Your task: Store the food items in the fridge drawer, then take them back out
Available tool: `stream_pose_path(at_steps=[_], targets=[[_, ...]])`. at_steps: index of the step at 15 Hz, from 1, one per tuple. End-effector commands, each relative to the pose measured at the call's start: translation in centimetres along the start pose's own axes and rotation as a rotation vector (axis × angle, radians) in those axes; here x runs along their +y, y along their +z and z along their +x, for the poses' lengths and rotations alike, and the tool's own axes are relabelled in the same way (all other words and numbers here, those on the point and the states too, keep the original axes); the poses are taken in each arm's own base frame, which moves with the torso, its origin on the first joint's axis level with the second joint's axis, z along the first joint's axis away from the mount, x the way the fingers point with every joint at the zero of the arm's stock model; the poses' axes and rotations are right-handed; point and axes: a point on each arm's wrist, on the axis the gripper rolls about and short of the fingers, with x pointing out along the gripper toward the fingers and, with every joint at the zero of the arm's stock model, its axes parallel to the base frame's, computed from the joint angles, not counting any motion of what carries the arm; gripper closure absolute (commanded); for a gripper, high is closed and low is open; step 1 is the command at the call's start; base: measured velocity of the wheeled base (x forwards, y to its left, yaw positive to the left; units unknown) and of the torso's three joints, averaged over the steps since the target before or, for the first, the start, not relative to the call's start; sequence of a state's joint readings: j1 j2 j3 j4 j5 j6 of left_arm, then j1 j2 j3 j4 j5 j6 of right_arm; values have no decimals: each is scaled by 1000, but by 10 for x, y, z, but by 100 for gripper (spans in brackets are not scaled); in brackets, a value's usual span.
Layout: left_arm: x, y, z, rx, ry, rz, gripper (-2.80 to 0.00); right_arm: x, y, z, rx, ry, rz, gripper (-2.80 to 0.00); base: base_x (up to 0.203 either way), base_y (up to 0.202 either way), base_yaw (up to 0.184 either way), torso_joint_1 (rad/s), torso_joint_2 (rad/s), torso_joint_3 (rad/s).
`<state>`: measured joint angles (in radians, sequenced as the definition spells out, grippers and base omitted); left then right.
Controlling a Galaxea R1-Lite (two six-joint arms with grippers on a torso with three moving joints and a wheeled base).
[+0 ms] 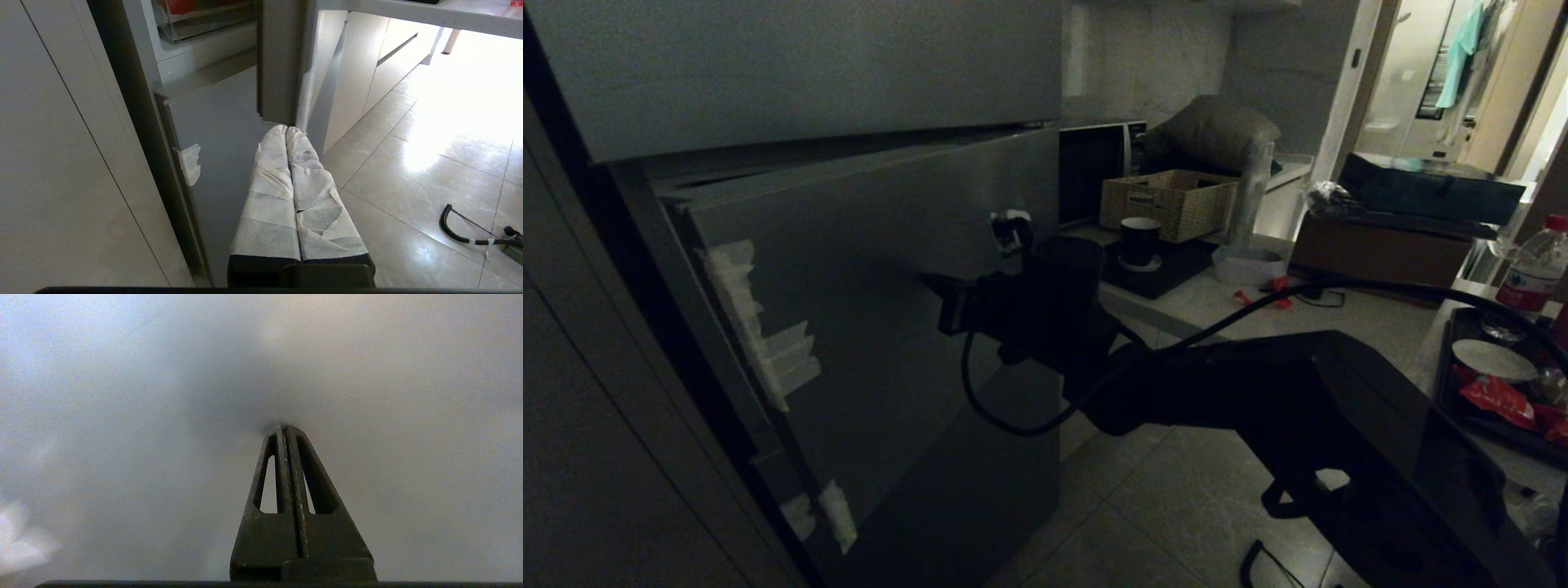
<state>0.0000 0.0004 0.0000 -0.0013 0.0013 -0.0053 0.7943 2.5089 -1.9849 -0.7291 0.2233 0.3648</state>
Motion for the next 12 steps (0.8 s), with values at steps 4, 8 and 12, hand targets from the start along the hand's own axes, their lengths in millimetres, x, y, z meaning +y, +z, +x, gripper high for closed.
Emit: stream_pose_path(at_steps=[4,8,12], targets=[[0,0,0,-1,0,-1,0,9,18,-5,-39,-3,12,0,0,0,0,0,0,0],[0,0,0,-1,0,-1,0,8,16,-5,-36,-6,10,0,0,0,0,0,0,0],[0,0,0,-1,-2,15,0,8,8,-3,-21,-18,12,0,0,0,0,0,0,0]])
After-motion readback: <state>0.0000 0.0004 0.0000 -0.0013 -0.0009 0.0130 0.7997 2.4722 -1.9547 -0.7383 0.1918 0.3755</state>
